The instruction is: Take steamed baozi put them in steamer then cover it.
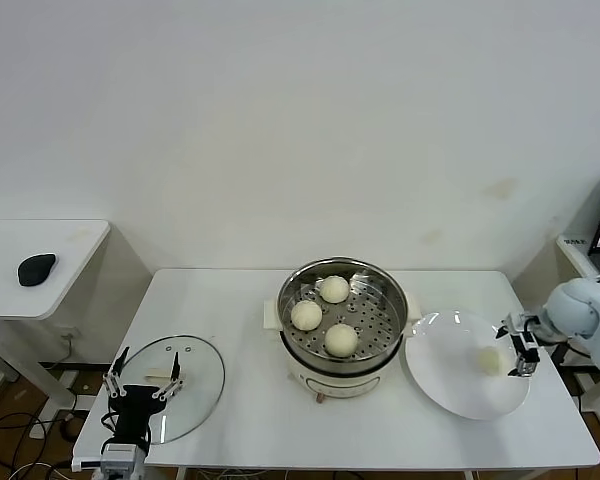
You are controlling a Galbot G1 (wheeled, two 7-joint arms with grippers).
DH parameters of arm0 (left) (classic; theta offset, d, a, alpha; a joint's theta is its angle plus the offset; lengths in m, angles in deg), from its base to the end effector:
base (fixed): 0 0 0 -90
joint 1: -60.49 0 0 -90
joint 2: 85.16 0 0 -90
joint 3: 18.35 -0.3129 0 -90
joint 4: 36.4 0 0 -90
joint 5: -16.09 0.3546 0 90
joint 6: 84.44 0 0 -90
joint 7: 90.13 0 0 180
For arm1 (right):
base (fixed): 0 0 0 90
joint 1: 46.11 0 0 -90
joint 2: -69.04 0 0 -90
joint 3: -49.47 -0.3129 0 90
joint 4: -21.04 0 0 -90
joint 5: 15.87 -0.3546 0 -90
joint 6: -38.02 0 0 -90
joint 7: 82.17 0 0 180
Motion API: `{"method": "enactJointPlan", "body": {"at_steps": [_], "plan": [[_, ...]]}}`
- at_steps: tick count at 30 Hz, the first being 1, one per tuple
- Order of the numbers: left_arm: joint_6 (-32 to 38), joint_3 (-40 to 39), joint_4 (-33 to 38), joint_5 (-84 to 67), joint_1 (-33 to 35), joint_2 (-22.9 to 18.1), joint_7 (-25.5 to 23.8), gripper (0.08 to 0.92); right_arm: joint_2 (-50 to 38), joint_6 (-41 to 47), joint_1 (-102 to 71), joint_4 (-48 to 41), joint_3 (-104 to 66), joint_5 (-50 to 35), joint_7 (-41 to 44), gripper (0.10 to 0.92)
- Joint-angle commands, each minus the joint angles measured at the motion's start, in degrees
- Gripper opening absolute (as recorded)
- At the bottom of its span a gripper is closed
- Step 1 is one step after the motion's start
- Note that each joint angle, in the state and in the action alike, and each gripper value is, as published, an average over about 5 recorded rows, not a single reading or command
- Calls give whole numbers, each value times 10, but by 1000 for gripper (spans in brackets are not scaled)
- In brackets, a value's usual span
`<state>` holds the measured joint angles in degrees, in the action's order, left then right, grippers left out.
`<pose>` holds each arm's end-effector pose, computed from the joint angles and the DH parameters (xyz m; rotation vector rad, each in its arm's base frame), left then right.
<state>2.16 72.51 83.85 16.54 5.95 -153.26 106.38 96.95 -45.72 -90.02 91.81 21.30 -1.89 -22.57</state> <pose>0.1782 0.0543 -0.2778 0.1508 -2.9952 -0.5455 0.4424 -0.2416 -0.2065 1.0732 -1.3603 1.3863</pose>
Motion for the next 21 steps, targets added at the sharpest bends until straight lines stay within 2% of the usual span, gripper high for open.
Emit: {"method": "enactJointPlan", "body": {"at_steps": [1,6,21], "plan": [[0,0,0,0,-1,1,0,823,39,-7,-27,-40,-24,29,-11,821],[-1,1,-2,0,-2,2,0,823,52,-4,-26,-49,-24,33,-12,788],[0,1,0,0,-1,0,0,823,42,0,-12,-41,-18,30,4,604]]}}
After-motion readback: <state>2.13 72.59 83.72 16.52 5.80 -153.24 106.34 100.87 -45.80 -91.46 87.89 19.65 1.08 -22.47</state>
